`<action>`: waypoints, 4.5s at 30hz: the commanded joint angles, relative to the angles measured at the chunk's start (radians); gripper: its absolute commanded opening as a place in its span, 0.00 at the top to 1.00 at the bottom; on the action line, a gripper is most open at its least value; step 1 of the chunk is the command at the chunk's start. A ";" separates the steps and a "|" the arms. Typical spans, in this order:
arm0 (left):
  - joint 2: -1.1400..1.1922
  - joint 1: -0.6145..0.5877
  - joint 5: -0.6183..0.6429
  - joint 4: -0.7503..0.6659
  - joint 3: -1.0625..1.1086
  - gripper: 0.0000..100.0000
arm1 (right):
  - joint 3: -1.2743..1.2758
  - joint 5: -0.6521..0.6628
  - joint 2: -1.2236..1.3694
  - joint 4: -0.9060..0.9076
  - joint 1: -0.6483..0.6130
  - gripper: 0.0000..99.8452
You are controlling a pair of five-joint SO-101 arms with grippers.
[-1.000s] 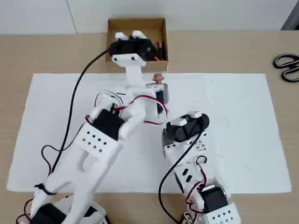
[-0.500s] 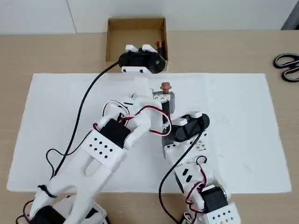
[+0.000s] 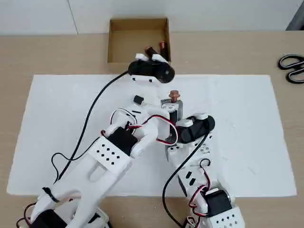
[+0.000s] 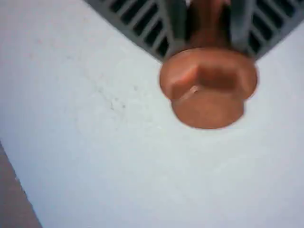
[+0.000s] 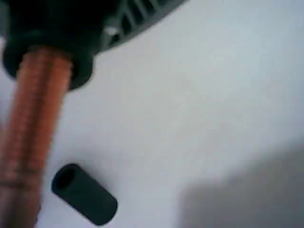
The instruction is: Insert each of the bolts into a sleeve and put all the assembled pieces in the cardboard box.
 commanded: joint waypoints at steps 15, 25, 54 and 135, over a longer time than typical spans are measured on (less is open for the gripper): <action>-0.051 0.054 -0.084 -0.015 0.065 0.99 | -0.015 -0.008 -0.019 -0.022 -0.004 1.00; -0.115 0.066 -0.133 0.068 0.061 0.99 | -0.015 -0.008 -0.019 -0.022 -0.002 1.00; -0.091 0.129 -0.196 0.135 0.110 0.99 | -0.015 -0.005 -0.021 -0.022 -0.002 1.00; -0.091 -0.443 -0.146 0.176 0.010 0.86 | -0.069 -0.002 -0.019 0.012 0.067 1.00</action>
